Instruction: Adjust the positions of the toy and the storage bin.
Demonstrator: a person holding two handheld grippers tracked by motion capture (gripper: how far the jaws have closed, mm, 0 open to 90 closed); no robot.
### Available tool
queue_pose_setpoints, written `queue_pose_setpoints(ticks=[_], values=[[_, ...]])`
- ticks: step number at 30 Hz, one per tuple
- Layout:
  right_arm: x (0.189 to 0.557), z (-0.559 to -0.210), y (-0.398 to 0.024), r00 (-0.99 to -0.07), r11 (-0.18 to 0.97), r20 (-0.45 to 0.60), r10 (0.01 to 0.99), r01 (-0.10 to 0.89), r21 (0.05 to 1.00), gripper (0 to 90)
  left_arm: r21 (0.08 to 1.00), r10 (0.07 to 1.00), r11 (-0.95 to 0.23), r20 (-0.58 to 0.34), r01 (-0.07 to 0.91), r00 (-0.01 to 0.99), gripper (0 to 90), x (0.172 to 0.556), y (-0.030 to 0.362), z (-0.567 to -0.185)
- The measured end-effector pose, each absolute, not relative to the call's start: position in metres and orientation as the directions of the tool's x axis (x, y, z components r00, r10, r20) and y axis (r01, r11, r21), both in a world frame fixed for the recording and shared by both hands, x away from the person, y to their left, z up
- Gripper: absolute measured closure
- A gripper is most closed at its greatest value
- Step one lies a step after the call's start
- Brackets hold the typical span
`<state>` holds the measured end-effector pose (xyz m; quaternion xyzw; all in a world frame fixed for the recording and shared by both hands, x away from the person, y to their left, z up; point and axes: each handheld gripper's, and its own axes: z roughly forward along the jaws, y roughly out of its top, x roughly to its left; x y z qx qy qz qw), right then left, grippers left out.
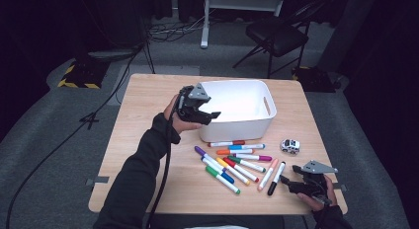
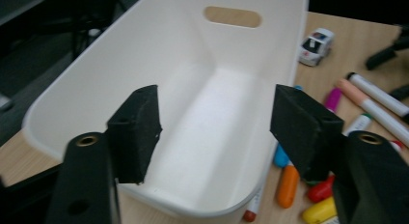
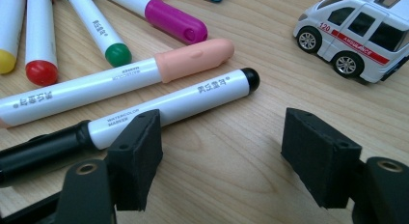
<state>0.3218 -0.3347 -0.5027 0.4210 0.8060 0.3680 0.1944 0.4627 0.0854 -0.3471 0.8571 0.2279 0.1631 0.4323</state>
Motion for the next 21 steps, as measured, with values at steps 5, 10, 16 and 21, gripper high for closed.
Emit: queue_pose_setpoints(ticks=[5,10,16,21], values=[[0.322,-0.503,-0.335,-0.572,0.378,-0.006,0.820,0.534,0.757,31.0,0.865,0.666,-0.379,0.008,0.329,0.746,22.2,0.469,0.110,-0.351],[0.322,-0.503,-0.335,-0.571,0.377,-0.005,0.821,0.535,0.757,31.0,0.859,0.796,-0.232,-0.102,0.457,0.596,20.7,0.485,0.125,-0.365],[0.322,-0.503,-0.335,-0.572,0.377,-0.005,0.821,0.534,0.756,31.0,0.814,0.806,-0.248,-0.127,0.525,0.578,29.0,0.499,0.116,-0.380],[0.322,-0.503,-0.335,-0.573,0.378,-0.006,0.820,0.533,0.757,31.0,0.796,0.793,-0.291,-0.110,0.531,0.599,45.7,0.512,0.102,-0.389]])
